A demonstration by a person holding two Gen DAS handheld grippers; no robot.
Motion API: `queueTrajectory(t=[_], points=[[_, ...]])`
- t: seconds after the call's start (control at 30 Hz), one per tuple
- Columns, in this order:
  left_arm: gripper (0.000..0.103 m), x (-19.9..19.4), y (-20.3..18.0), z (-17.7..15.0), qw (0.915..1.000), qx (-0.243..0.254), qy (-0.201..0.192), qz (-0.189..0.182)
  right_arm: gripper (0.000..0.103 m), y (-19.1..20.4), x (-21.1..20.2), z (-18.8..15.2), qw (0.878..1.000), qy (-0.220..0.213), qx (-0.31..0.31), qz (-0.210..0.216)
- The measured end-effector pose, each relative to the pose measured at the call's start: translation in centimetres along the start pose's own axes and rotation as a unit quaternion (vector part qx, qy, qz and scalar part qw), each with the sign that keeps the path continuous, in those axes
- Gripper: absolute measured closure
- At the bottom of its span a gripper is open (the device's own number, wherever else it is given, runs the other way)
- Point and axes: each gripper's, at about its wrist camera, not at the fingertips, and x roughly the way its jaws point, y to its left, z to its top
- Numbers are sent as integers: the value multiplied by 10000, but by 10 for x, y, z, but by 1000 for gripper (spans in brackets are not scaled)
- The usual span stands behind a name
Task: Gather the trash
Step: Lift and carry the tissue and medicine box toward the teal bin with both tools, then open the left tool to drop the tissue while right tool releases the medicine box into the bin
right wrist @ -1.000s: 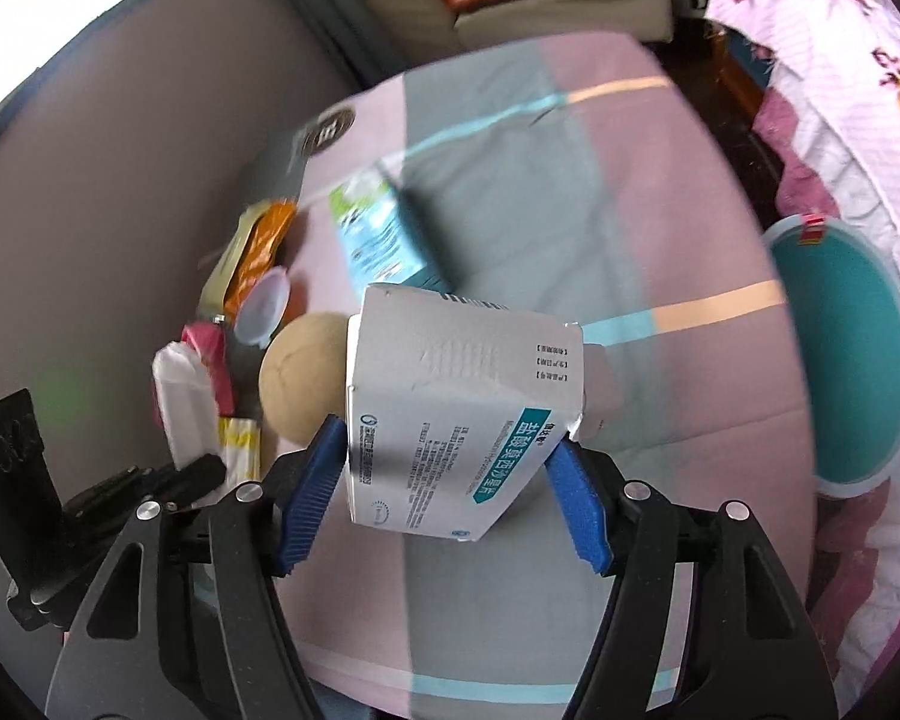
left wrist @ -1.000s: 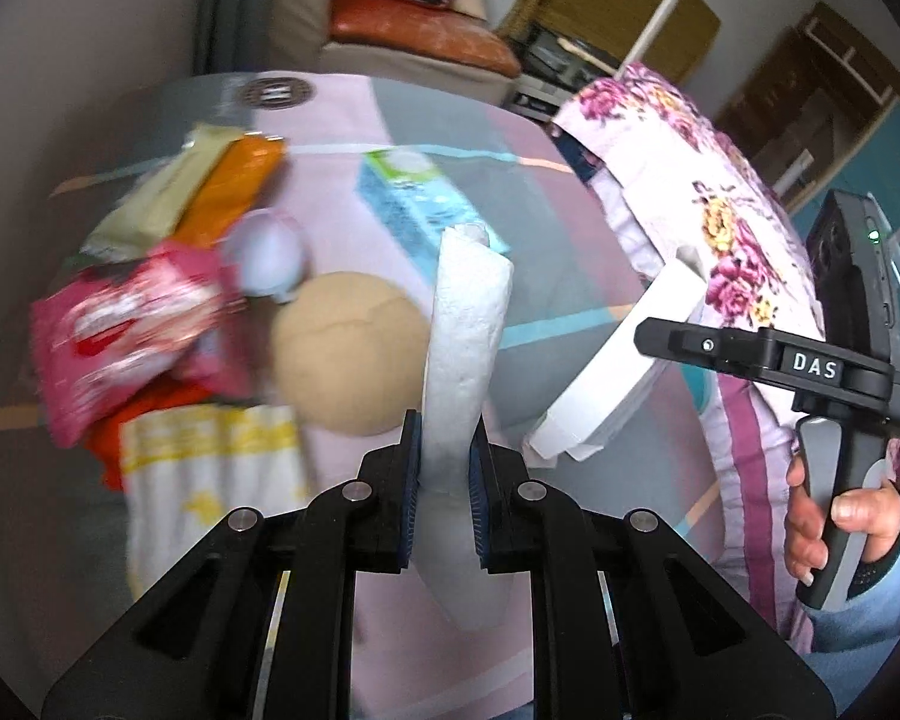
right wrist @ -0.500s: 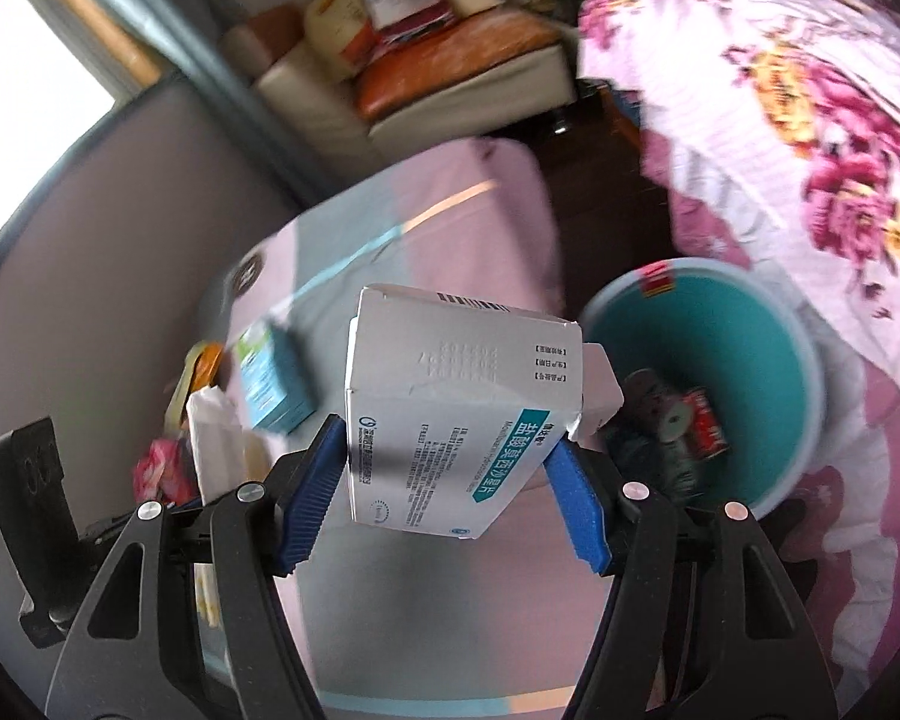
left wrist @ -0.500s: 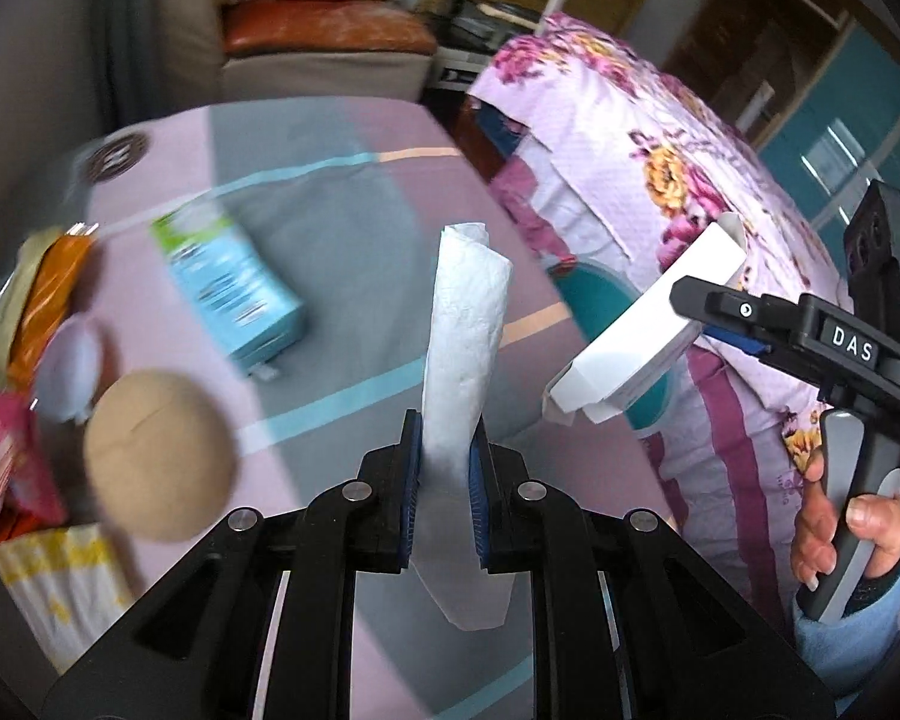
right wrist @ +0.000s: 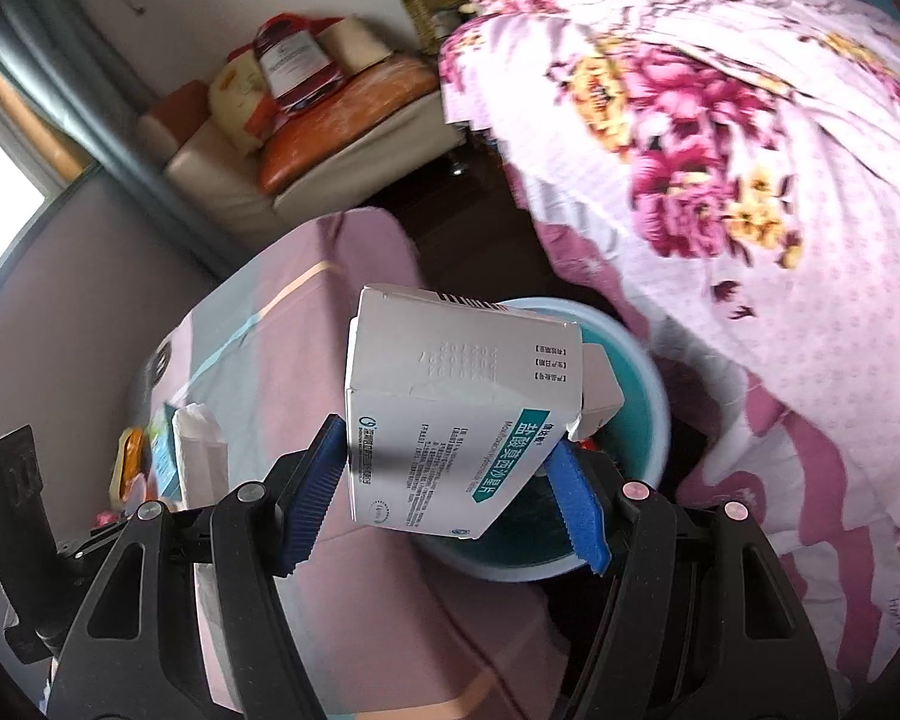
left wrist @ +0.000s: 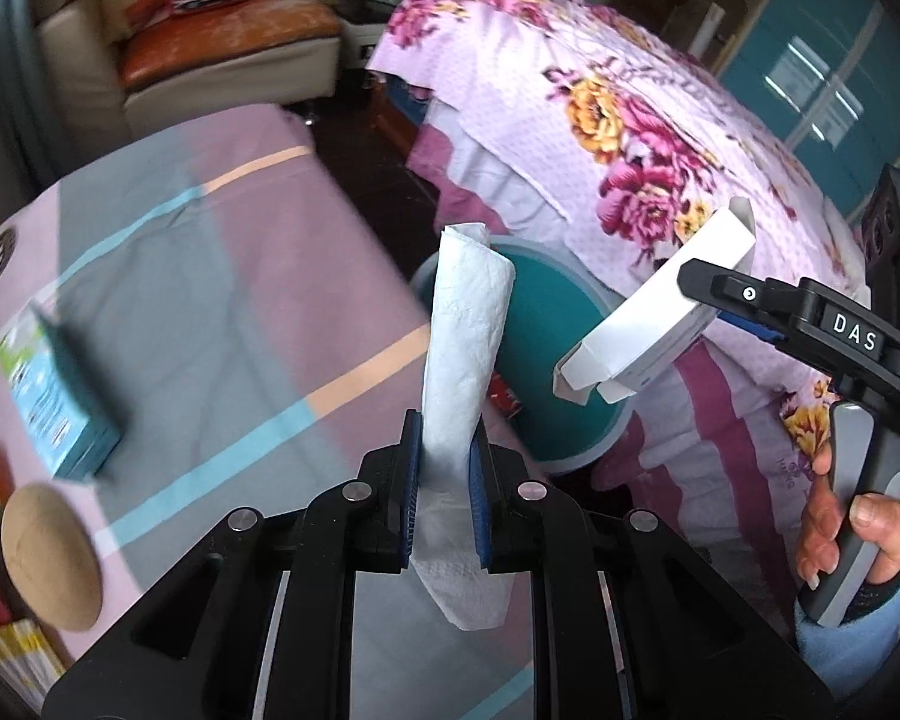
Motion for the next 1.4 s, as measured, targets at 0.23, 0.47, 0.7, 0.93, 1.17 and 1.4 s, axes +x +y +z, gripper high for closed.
queueTrajectory(t=[0.23,0.47,0.7,0.93,1.17,1.4], points=[[88,29,-28,19,9996,189,203,-69,40,-38,6,4,9995,0,315,-103],[87,56,-43,27,9986,230,441,-155,40,-55,13,6,9990,54,423,-165],[43,72,-46,30,9980,155,581,-187,40,-64,21,5,9985,163,486,-186],[24,69,-37,27,9987,22,491,-102,40,-61,31,2,9983,301,468,-168],[15,63,-20,20,9986,-223,485,-55,40,-56,37,2,9982,372,438,-197],[13,57,-11,11,9984,-281,486,-28,39,-49,44,2,9978,488,365,-249]])
